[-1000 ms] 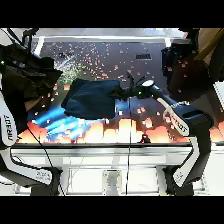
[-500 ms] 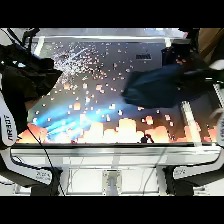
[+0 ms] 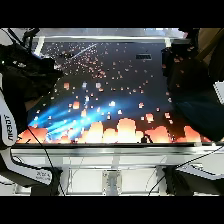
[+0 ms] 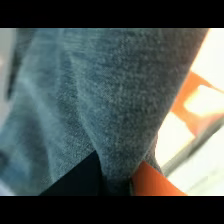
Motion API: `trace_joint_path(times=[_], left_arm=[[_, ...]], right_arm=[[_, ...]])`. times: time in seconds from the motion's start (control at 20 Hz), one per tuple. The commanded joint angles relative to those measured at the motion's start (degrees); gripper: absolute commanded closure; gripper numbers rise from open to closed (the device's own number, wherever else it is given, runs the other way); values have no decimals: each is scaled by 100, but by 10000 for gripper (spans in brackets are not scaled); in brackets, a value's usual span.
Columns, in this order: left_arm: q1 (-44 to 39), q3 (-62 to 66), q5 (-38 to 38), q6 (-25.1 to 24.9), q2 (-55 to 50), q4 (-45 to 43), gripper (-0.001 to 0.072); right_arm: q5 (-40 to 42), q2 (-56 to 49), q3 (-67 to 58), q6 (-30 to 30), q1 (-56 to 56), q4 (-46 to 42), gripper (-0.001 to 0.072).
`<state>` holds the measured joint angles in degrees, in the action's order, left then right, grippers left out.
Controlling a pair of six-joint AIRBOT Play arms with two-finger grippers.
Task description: Fold the clothes and pants, and hang the long-sleeved shirts on hangers.
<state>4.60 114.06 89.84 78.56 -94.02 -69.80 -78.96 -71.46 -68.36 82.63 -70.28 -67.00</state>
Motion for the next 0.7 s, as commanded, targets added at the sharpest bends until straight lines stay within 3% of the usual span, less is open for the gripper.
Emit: trace_joint_path(times=[0.0, 0.15, 0.2, 0.25, 0.3, 0.35, 0.5, 0.55, 0.65], left_arm=[[-52, -2, -26, 68, 4, -4, 685], [-74, -2, -92, 76, 4, -2, 685], [-74, -2, -94, 76, 4, -2, 685], [-74, -2, -94, 76, 4, -2, 685], [-74, -2, -92, 74, 4, -2, 685], [-74, -2, -92, 76, 4, 0, 685], [-74, -2, -83, 76, 4, 0, 685], [-76, -2, -83, 76, 4, 0, 685], [-94, -2, -85, 79, 7, 2, 685]], right_arm=[[719, 702, 1429, -87, -1429, -216, 667], [890, 1073, 2312, -109, -2205, -216, 666], [643, 1113, 2358, -140, -2326, -214, 608], [295, 1128, 2282, -127, -2376, -114, 353], [9, 1176, 2129, -98, -2376, 140, 180], [-258, 1239, 1919, -63, -2369, 625, 161], [-278, 1731, 1237, -229, -2269, 3086, 180], [-142, 1989, 1115, -479, -2026, 3707, 252], [-114, 2507, 1064, -1056, -975, 4087, 484]])
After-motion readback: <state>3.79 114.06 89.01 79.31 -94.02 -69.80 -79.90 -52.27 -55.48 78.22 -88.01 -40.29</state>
